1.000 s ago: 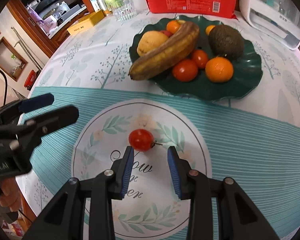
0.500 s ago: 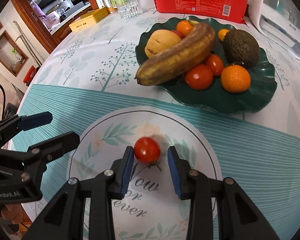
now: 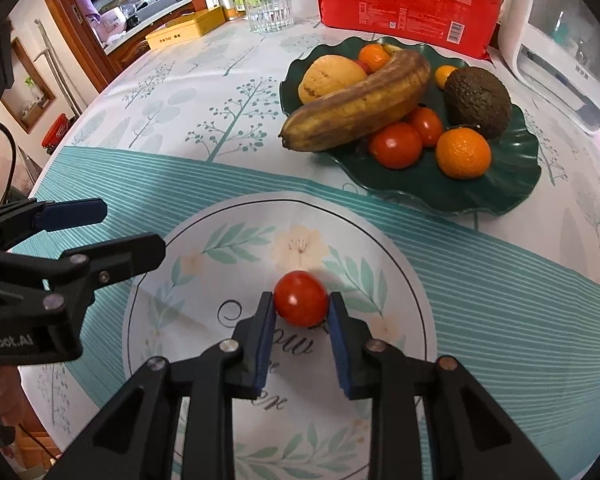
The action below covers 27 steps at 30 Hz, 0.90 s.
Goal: Organize fruits
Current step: 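Reach the right tool to the last cherry tomato and grasp it, then carry the cherry tomato with the right tool onto the green plate and release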
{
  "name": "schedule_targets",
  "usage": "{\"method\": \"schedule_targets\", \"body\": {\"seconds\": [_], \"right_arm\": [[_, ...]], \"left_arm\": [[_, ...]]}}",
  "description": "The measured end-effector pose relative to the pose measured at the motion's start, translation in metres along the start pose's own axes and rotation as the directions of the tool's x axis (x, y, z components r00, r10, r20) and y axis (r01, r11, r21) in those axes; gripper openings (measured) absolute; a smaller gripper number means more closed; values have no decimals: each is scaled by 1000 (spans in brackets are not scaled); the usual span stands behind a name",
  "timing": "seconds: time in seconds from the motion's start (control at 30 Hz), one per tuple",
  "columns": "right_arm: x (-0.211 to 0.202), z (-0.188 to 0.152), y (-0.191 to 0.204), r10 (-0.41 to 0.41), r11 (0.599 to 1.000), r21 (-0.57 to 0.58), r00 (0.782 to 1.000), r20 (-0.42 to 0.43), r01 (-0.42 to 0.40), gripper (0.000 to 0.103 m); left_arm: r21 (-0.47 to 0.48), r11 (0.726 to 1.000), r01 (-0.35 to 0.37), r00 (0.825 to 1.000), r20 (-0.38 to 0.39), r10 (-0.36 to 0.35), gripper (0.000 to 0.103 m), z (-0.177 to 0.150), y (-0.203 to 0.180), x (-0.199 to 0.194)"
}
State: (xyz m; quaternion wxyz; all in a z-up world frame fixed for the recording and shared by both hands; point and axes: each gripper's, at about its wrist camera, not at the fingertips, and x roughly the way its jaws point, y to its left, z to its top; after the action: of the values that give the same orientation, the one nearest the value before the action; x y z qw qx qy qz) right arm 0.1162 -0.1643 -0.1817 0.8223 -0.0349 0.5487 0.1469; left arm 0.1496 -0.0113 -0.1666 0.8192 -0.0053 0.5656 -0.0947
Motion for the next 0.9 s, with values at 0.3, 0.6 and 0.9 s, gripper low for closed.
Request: {"method": "schedule_targets", "body": {"seconds": [0.3,0.6,0.9], "right_arm": [[-53,42,-22,2,1000,22,995,100,-4,26],[-93,113,-61,-28,998,64,983,179,17,26],[-88,169,-91,-37,993,121,984,172,16,26]], "left_arm": [[67,998,-18,998,60,14,83,44,-14,-34],[91,994,-65,985,166,50,97,103,-24,-70],[48,996,-69,978,201,58,99,161,-32,-72]]}}
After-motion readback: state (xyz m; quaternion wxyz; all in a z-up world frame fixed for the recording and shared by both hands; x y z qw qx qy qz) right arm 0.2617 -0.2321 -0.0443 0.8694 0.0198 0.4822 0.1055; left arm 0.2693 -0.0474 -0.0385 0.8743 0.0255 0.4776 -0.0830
